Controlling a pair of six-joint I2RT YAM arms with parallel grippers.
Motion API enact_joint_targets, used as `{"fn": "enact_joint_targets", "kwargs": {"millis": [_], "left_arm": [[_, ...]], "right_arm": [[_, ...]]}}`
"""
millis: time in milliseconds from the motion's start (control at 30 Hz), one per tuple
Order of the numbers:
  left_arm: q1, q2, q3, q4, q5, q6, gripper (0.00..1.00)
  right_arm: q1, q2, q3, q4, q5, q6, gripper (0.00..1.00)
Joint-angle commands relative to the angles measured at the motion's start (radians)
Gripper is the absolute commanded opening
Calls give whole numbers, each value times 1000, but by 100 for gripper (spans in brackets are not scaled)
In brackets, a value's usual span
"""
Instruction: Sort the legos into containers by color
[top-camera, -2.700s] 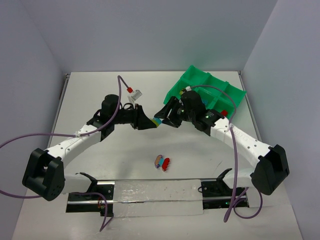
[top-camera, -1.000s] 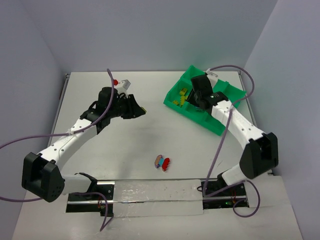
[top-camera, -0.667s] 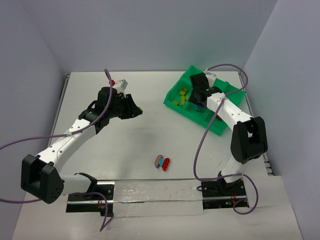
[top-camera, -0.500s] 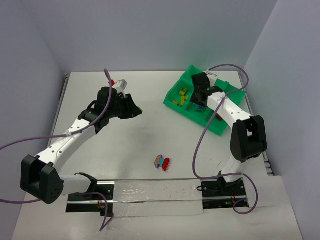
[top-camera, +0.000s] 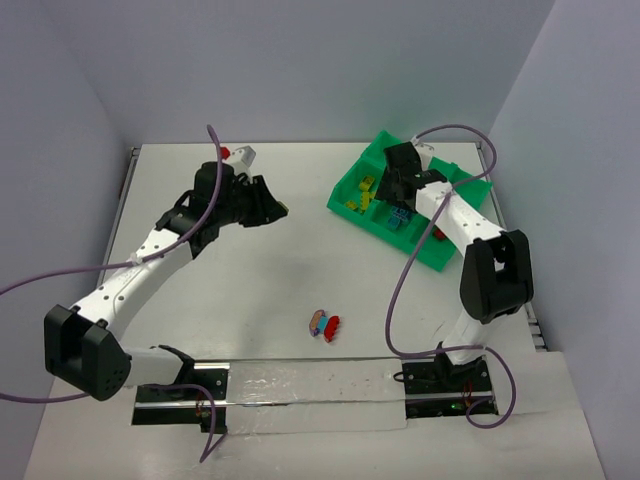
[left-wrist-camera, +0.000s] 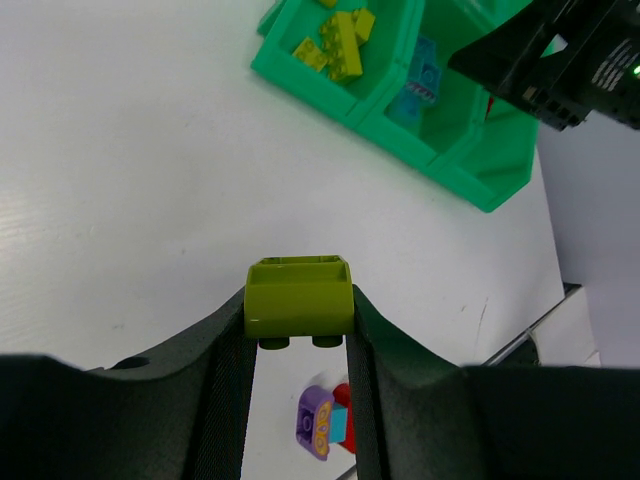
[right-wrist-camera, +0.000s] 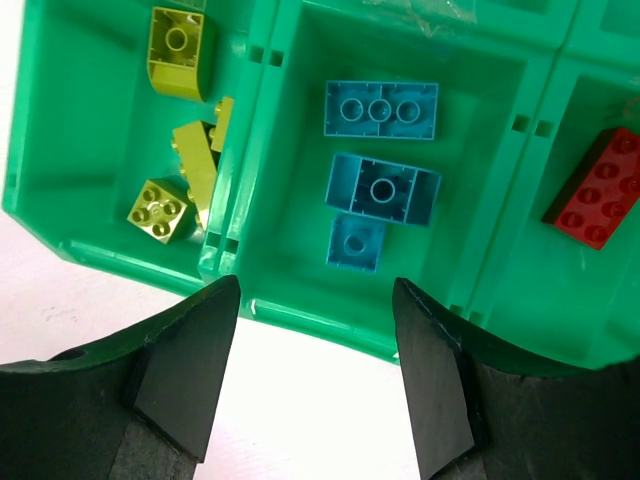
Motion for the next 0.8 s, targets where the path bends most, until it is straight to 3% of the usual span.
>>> {"fn": "enact_joint_targets", "kwargs": {"millis": [0, 67, 100, 200, 300, 433, 767], "left_arm": [[7, 66, 137, 7, 105, -3, 0], [32, 124, 198, 16, 284, 13, 0], [35, 128, 208, 19, 361, 13, 0], [62, 142, 184, 237, 643, -49, 0], [67, 126, 130, 440, 796, -191, 0], [69, 71, 52, 710, 861, -336, 0], [67, 96, 35, 766, 1030, -279, 0]], "right_arm": [[-6, -131, 40, -7, -16, -21, 68], [-5, -273, -8, 98, -212, -63, 65], [-5, -286, -29, 110, -234, -78, 65], [-2, -412, -101, 254, -527, -116, 64], [-2, -452, -91, 261, -784, -121, 67], [17, -448, -56, 211, -1003, -139, 70], [97, -408, 20, 248, -1185, -178, 69]]}}
